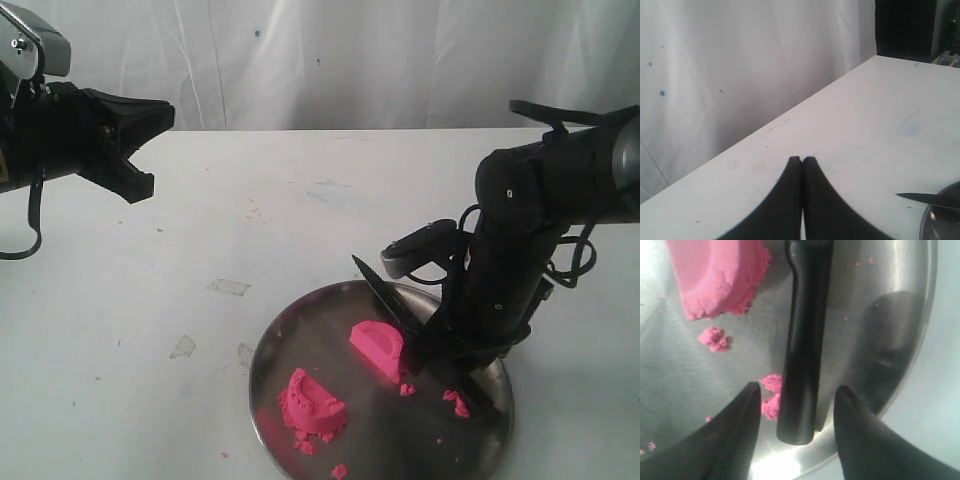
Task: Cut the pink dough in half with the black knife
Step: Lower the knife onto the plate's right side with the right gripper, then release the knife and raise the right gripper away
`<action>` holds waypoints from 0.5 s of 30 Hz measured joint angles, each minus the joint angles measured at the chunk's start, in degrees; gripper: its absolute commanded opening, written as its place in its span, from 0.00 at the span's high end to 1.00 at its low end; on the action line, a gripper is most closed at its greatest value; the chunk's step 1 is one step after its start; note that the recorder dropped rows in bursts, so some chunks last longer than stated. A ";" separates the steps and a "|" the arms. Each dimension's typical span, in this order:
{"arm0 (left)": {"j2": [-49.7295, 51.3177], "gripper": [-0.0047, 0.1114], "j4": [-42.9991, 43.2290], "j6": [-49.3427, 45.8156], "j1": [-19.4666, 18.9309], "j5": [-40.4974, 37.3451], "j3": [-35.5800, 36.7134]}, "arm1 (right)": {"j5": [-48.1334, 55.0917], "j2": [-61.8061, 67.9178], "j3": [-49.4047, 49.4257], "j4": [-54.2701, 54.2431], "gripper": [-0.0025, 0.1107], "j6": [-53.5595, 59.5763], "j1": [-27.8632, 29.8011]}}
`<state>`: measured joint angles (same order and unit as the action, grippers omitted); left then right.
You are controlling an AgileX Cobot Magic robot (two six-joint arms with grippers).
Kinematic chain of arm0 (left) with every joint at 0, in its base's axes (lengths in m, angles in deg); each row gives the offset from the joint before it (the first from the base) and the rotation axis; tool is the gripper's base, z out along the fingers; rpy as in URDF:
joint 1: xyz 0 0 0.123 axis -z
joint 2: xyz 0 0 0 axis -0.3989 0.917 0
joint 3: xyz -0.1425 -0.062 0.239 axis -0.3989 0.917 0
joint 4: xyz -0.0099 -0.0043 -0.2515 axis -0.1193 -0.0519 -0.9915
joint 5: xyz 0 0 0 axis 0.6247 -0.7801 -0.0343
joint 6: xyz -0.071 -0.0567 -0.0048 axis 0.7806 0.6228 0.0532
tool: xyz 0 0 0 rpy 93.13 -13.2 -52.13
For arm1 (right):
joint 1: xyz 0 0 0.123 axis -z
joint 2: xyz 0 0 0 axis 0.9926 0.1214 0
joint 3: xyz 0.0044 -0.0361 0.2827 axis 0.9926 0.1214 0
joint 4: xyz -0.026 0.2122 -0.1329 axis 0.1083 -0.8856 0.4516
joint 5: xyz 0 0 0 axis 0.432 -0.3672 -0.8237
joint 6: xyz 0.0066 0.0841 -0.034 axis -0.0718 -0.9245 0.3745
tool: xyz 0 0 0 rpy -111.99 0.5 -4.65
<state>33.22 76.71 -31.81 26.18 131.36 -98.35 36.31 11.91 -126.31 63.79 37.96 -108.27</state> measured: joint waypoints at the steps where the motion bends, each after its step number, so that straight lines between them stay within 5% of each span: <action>1: 0.00 0.96 0.00 0.00 0.00 0.00 0.00 | 0.39 0.00 -0.30 -1.09 0.59 0.00 0.00; 6: 0.00 0.96 0.00 0.00 0.00 0.00 0.00 | 1.75 0.00 -3.79 -2.90 0.62 0.00 0.00; 12: 0.00 0.96 -0.11 0.00 0.00 0.00 0.00 | -3.68 -0.64 -5.15 -1.48 0.94 -2.14 0.80; 15: 0.00 0.96 -0.22 0.00 0.00 0.00 0.00 | -6.46 -0.86 -5.15 -1.48 0.98 -3.91 2.64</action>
<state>33.22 76.49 -31.81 26.18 131.36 -98.35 29.84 11.06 -131.46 62.30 34.04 -105.63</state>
